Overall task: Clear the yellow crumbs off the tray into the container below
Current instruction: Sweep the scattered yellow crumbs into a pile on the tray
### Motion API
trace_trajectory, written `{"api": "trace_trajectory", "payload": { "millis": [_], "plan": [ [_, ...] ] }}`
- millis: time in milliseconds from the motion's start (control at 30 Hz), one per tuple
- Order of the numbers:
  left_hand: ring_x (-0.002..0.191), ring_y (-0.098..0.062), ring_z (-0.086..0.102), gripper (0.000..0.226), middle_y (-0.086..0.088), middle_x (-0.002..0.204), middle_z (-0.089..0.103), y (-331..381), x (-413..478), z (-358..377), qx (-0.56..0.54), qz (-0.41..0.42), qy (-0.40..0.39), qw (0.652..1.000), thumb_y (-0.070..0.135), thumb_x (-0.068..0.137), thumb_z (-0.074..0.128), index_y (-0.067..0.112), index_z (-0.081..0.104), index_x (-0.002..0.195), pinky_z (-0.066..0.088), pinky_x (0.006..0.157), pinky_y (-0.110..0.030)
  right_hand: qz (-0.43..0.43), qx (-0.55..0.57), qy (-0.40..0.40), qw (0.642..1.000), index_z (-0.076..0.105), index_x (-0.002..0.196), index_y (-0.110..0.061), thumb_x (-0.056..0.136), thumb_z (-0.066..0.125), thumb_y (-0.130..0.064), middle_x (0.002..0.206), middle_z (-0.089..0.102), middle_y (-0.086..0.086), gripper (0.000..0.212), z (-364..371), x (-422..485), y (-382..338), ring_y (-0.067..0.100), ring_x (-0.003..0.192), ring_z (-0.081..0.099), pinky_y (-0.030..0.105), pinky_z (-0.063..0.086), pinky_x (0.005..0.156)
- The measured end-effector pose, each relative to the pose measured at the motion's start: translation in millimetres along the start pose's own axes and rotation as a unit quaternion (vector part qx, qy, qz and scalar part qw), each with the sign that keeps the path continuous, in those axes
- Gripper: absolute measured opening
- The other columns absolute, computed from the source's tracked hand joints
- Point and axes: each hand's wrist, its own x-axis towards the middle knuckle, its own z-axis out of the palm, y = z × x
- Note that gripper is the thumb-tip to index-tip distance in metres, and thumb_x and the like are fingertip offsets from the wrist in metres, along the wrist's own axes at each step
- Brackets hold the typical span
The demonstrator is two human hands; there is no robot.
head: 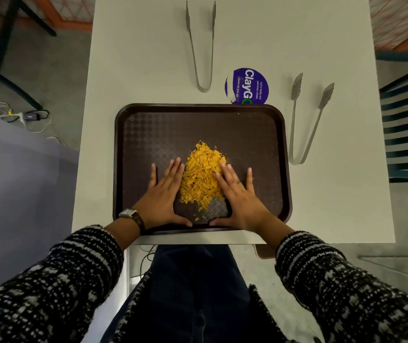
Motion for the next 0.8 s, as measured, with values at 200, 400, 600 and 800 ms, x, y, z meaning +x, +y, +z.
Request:
{"api": "trace_trajectory", "payload": {
  "millis": [200,400,600,800],
  "plan": [
    [0.139,-0.014,-0.029,0.132,-0.007,0.153,-0.023,16.4,10.9,4.3,-0.01,-0.027,0.024,0.999,0.091,0.055,0.036,0.012,-0.023,0.142,-0.03,0.107,-0.047,0.027,-0.007,0.014,1.0,-0.004,0.15,-0.014,0.072,0.045,-0.078,0.157,-0.015,0.007,0.112,5.6,15.2,-10.0,0.021,0.146,-0.016,0.056,-0.021,0.109],
    [0.142,-0.02,-0.015,0.113,-0.009,0.152,-0.017,6.5,9.9,-2.9,-0.026,-0.072,0.06,0.995,0.08,0.069,0.032,0.008,-0.01,0.145,-0.031,0.107,-0.037,0.085,0.043,0.058,0.994,0.004,0.15,-0.01,0.08,0.046,-0.069,0.158,-0.005,0.01,0.101,4.9,11.4,-4.2,0.019,0.146,-0.011,0.047,-0.023,0.111],
    [0.135,-0.008,-0.036,0.123,-0.004,0.151,-0.022,-11.3,-3.9,1.3,-0.009,-0.04,0.046,0.998,0.089,0.059,0.026,0.01,-0.019,0.143,-0.034,0.106,-0.035,0.086,0.036,0.034,0.995,-0.002,0.15,-0.016,0.073,0.048,-0.074,0.158,-0.012,0.0,0.109,3.8,-18.7,17.8,0.013,0.145,-0.017,0.051,-0.02,0.113],
    [0.139,-0.016,-0.024,0.135,-0.003,0.149,-0.026,-28.0,5.3,-7.9,-0.001,-0.06,0.04,0.997,0.096,0.046,0.014,0.009,-0.016,0.145,-0.038,0.101,-0.033,0.115,0.039,0.035,0.992,-0.004,0.151,-0.015,0.064,0.052,-0.08,0.159,-0.013,0.001,0.122,-4.3,-13.7,31.9,0.013,0.145,-0.018,0.049,-0.025,0.111]
  ]
}}
